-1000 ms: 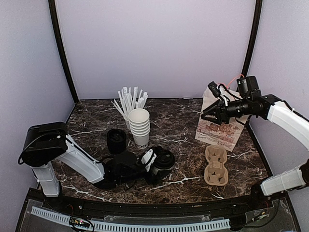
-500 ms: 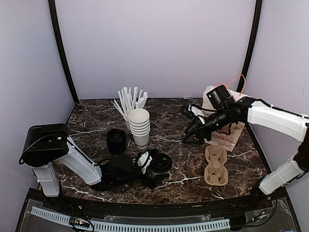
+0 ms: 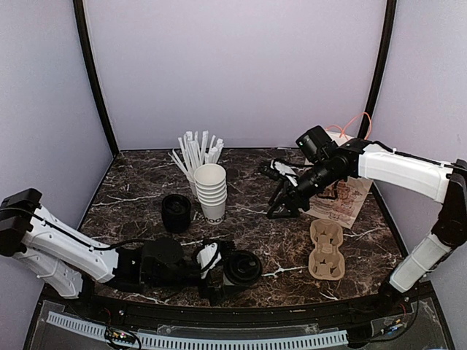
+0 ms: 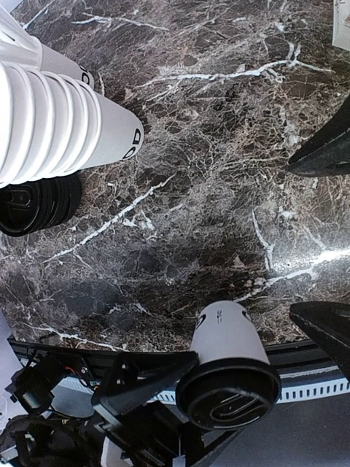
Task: Pack the takeout coffee
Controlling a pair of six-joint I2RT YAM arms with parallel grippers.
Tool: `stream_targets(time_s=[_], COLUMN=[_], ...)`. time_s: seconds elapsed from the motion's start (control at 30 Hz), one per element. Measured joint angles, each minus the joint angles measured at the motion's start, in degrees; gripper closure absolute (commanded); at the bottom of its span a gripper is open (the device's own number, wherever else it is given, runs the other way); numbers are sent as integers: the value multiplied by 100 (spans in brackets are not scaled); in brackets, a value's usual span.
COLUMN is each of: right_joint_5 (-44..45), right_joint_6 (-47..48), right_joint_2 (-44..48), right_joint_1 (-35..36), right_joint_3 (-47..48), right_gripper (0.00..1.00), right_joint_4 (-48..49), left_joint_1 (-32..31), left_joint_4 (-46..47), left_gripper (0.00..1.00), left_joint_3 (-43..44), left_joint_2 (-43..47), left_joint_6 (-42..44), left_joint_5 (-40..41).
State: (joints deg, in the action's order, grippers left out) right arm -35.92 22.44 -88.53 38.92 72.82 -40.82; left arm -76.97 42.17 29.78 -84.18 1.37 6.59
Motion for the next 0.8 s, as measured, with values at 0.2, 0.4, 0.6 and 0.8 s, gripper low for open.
stream_targets(time_s=[0.2,0.4,0.6,0.8], right_joint_5=[-22,-48,-55,-216], right_joint_6=[-52,-153,-223,-376], right_joint_2=[0,-4,-11,-9], right_joint_1=[0,0,0,0], right_joint_3=[2,0,-2,-83], right_gripper=[41,41,41,36], right_joint_4=[-37,-17,17,55], left_joint_1=[-227,-227,-61,175], left_joint_4=[-1228,-927,254,1755], left_gripper=[1,1,1,1], left_joint_3=[-26,-455,-612,-321], left_joint_2=[1311,1556,273,-1045], left_joint_6=[-295,-387,-146,-52], left_joint_5=[356,1167,1508,1329])
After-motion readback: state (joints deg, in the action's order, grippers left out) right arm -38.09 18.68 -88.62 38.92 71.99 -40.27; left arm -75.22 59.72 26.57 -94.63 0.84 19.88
